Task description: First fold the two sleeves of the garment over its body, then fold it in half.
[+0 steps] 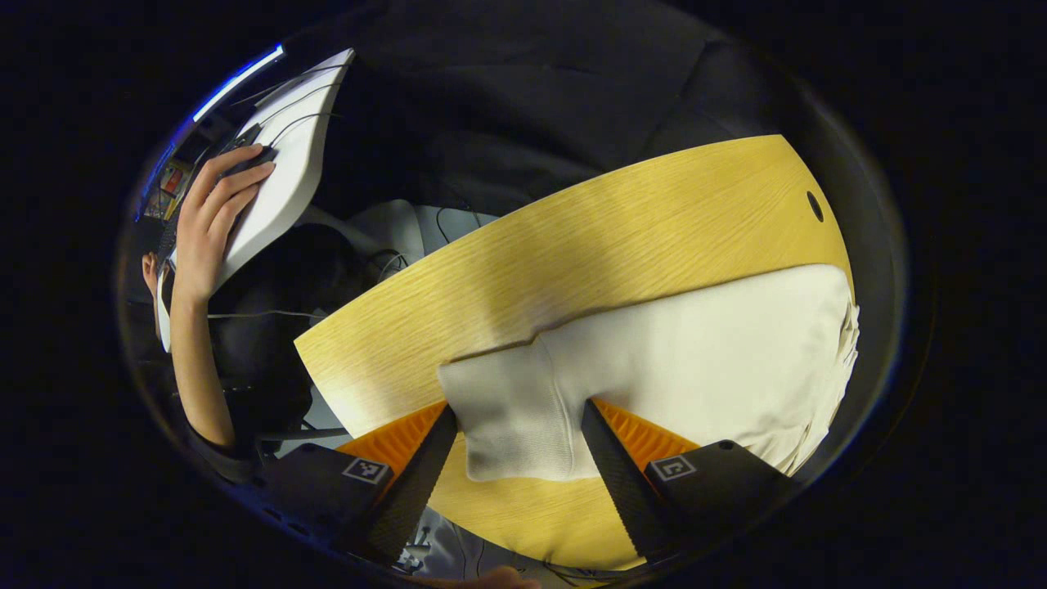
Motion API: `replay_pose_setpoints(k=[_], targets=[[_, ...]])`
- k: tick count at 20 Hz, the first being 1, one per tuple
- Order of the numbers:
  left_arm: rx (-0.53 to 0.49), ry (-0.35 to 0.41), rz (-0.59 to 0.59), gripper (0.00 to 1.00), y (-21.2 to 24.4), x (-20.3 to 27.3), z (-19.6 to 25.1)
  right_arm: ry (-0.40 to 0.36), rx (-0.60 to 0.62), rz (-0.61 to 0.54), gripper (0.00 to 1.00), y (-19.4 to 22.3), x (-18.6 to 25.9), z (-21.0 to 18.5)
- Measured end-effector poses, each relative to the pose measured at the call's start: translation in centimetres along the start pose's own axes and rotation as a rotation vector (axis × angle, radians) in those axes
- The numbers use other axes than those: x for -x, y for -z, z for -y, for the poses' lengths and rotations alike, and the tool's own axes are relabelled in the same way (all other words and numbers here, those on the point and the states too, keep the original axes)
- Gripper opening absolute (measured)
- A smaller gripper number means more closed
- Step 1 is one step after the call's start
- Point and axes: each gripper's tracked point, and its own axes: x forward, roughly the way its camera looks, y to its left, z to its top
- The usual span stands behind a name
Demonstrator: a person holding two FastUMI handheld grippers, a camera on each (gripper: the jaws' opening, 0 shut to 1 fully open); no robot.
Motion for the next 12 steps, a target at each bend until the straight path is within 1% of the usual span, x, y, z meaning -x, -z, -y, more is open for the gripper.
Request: replay_pose_setpoints(k=[2,4,6,7,8,9,10,11,12], targets=[[0.001,-0.002,0.005,0.99,0.0,0.0,0.1,0.003,-0.008,-0.004,0.94,0.4,0.2,0.7],[0.0,-0.002,-0.002,0.98,-0.1,-0.1,0.2,0.022,0.0,-0.022,0.94,1.2,0.0,1.5],[-0.005,0.005,-0.03,0.94,0.2,-0.2,0.6,0.024,0.001,-0.035,0.94,1.8,0.4,2.6],[-0.016,0.014,-0.045,0.84,0.3,-0.2,0.9,0.026,-0.003,-0.039,0.94,1.9,0.5,3.0],[-0.019,0.019,-0.058,0.83,0.4,0.1,1.0,0.036,-0.005,-0.043,0.94,1.8,0.6,3.4],[-0.016,0.026,-0.062,0.64,0.4,0.0,1.3,0.041,-0.004,-0.045,0.94,1.9,0.4,3.8],[-0.017,0.031,-0.065,0.59,0.6,0.0,1.6,0.043,0.001,-0.045,0.94,1.8,0.3,4.1],[-0.023,0.035,-0.066,0.46,0.5,0.1,2.0,0.045,0.006,-0.043,0.94,1.6,0.3,4.3],[-0.033,0.037,-0.071,0.4,0.7,0.1,2.3,0.045,0.012,-0.036,0.94,1.2,0.3,4.5]])
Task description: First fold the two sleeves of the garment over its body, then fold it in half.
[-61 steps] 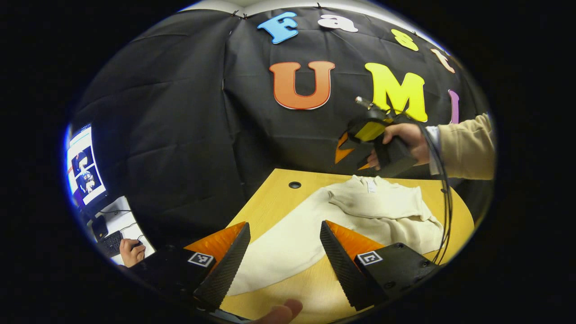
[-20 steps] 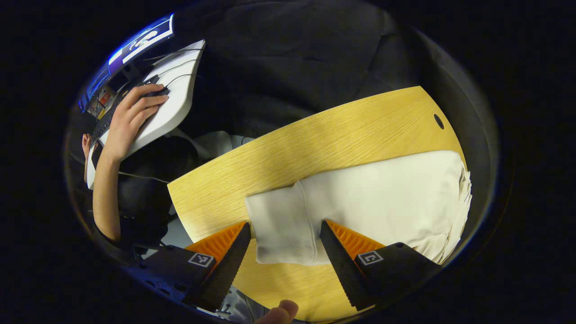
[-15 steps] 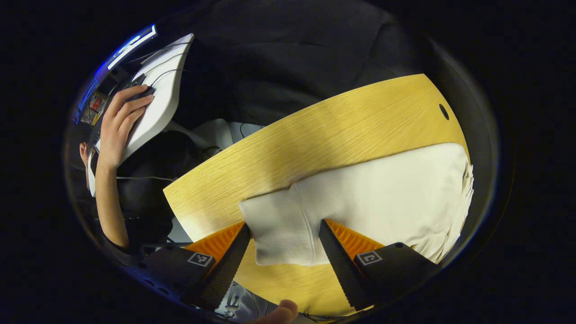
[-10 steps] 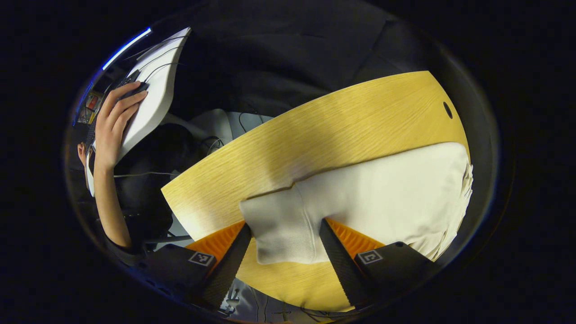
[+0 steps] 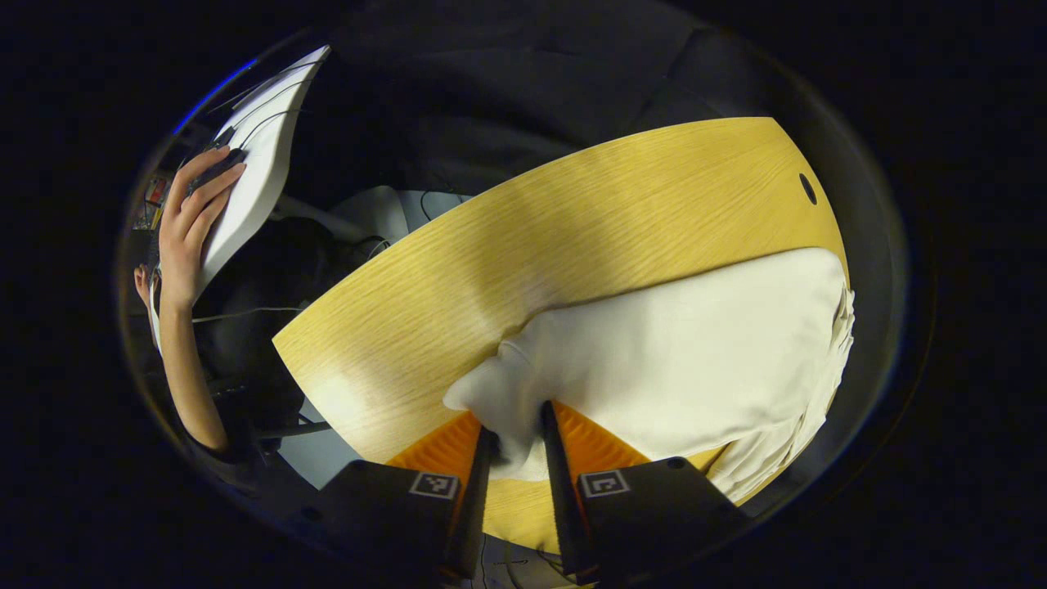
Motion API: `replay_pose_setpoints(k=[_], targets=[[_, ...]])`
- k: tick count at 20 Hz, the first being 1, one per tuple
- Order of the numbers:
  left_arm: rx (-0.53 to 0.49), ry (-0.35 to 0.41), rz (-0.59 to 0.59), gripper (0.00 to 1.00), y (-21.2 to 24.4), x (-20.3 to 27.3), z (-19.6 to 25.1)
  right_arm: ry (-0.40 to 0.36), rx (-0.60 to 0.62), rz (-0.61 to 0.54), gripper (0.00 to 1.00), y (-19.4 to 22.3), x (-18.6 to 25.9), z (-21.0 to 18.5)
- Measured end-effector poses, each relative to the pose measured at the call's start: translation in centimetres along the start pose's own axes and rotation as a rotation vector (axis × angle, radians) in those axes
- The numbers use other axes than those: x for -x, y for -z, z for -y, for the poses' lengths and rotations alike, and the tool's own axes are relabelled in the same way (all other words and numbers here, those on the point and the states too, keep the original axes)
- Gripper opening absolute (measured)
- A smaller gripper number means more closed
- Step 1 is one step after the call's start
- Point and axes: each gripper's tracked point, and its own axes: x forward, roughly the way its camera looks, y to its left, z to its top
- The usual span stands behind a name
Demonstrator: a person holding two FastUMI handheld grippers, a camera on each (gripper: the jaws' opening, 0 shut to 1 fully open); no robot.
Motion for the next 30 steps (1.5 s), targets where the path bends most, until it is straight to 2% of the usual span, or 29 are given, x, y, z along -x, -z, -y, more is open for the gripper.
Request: replay_pose_setpoints(k=[1,3,5,11,14,16,23,30], targets=[[-0.01,-0.007,-0.004,0.28,0.1,0.2,0.3,-0.006,0.007,0.009,0.94,-0.4,0.0,-0.1],[-0.03,-0.025,0.005,0.13,0.2,0.6,0.4,-0.016,0.021,0.032,0.94,-1.0,0.2,-0.1],[-0.062,-0.039,0.025,0.08,-0.1,1.4,0.8,-0.032,0.035,0.048,0.94,-1.5,0.4,-0.4],[-0.123,-0.027,0.069,0.06,-0.6,4.6,3.4,-0.075,0.04,0.062,0.94,-2.0,0.5,-0.7],[-0.127,-0.023,0.122,0.06,-1.8,6.7,4.9,-0.046,0.061,0.078,0.94,-2.2,0.7,-0.4],[-0.149,-0.006,0.147,0.06,-2.6,8.2,6.5,-0.052,0.051,0.079,0.94,-2.3,0.9,-0.7],[-0.253,0.009,0.251,0.06,-6.1,13.6,13.2,-0.022,0.029,0.074,0.94,-2.3,1.3,0.0],[-0.404,0.02,0.294,0.06,-5.4,16.2,21.6,0.006,0.028,0.098,0.92,-2.7,3.1,2.2]])
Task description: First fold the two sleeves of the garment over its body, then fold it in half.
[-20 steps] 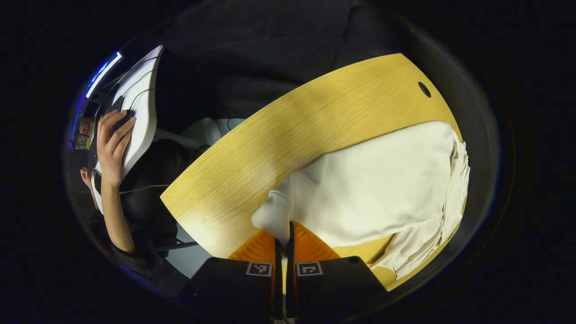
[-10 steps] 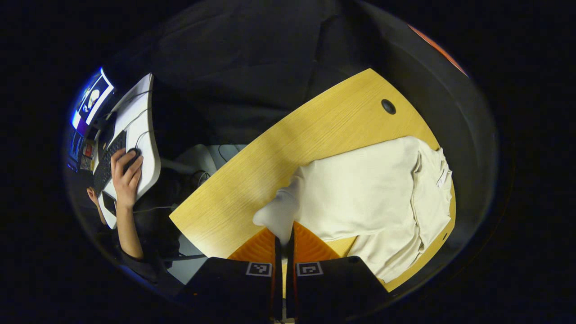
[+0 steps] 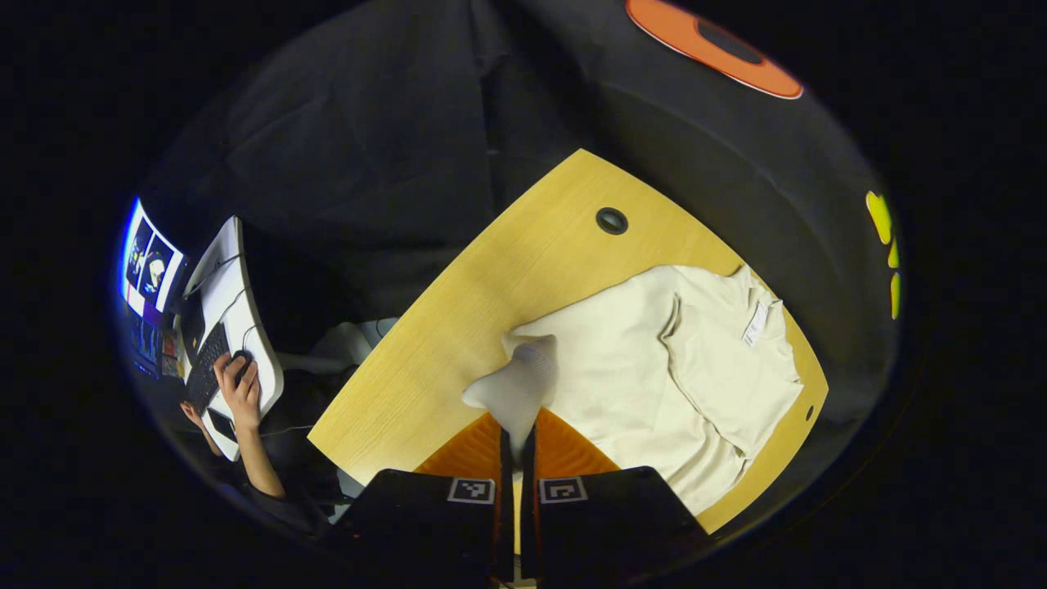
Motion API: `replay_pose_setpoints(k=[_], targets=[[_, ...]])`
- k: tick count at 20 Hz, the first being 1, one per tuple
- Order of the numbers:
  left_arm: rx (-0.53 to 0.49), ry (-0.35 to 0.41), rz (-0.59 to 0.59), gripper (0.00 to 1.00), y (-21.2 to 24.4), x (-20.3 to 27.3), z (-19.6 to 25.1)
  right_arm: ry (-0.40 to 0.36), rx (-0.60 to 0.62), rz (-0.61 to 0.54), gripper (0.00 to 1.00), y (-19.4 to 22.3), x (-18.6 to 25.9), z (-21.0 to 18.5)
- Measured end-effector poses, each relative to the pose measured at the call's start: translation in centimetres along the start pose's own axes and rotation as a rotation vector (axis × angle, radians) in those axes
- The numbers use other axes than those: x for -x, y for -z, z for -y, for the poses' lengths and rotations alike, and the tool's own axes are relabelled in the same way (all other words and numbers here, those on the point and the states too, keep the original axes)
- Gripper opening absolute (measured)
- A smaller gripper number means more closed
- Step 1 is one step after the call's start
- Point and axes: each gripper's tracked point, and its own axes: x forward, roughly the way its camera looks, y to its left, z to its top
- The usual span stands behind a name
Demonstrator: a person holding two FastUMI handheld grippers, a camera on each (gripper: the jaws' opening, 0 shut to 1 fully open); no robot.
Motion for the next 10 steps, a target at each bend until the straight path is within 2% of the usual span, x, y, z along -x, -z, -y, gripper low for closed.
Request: replay_pose_setpoints(k=[5,10], targets=[[-0.105,0.05,0.039,0.06,-1.3,0.7,7.8,0.025,0.001,-0.012,0.94,0.0,0.6,1.0],[-0.227,0.104,0.032,0.06,-0.1,0.7,15.7,0.071,-0.007,-0.034,0.94,0.6,1.4,3.8]])
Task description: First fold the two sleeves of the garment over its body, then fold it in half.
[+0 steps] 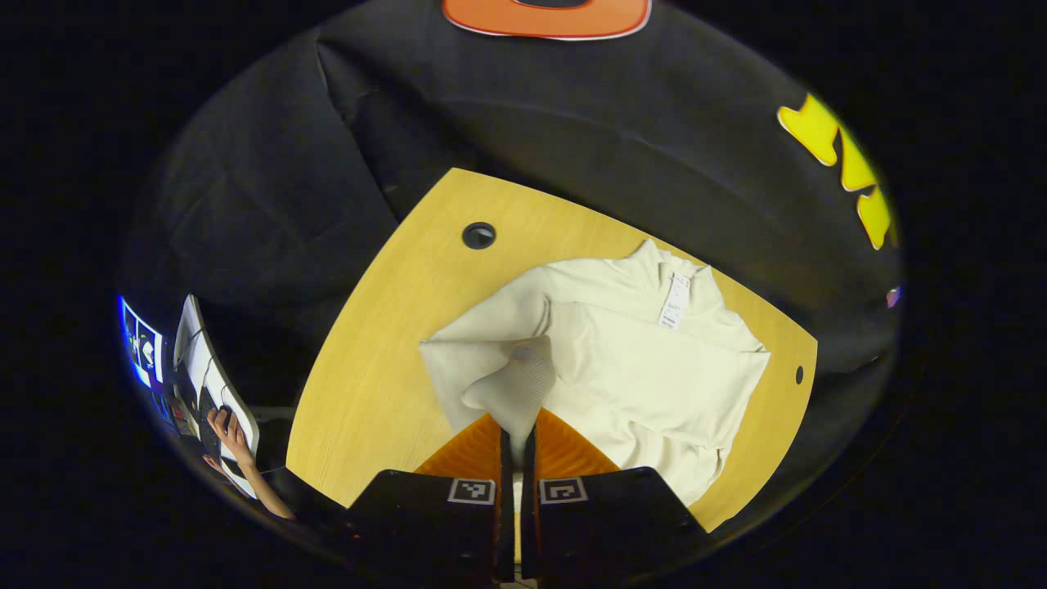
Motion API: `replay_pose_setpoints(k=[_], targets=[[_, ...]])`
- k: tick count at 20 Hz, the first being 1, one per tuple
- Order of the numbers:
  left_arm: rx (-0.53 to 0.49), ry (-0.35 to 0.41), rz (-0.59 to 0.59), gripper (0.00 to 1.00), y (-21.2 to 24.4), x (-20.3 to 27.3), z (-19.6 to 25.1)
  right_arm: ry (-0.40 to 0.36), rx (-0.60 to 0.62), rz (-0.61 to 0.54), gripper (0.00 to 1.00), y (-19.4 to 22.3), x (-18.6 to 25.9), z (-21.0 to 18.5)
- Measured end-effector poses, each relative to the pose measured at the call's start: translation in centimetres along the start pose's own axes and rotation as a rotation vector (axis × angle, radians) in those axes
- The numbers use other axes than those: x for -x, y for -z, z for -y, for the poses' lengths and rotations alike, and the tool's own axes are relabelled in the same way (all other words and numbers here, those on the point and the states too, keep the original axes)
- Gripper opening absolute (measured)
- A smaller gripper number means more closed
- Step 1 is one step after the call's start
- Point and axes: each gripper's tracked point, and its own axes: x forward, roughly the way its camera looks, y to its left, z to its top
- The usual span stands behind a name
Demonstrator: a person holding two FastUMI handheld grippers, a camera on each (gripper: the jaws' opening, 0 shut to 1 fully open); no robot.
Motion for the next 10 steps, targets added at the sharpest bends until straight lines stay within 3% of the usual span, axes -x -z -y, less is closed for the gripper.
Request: replay_pose_setpoints(k=[3,4,5,10], targets=[[-0.046,0.039,-0.003,0.06,0.1,-0.8,4.7,0.029,0.004,-0.013,0.94,0.3,0.4,1.5],[-0.068,0.054,-0.002,0.12,0.1,-1.1,6.5,0.04,0.007,-0.019,0.94,0.2,0.4,2.0],[-0.096,0.063,-0.003,0.06,0.2,-1.3,8.0,0.051,0.01,-0.026,0.94,0.4,0.2,2.6],[-0.207,0.128,-0.004,0.06,1.6,-3.0,16.6,0.13,0.014,-0.038,0.94,0.9,0.7,6.5]])
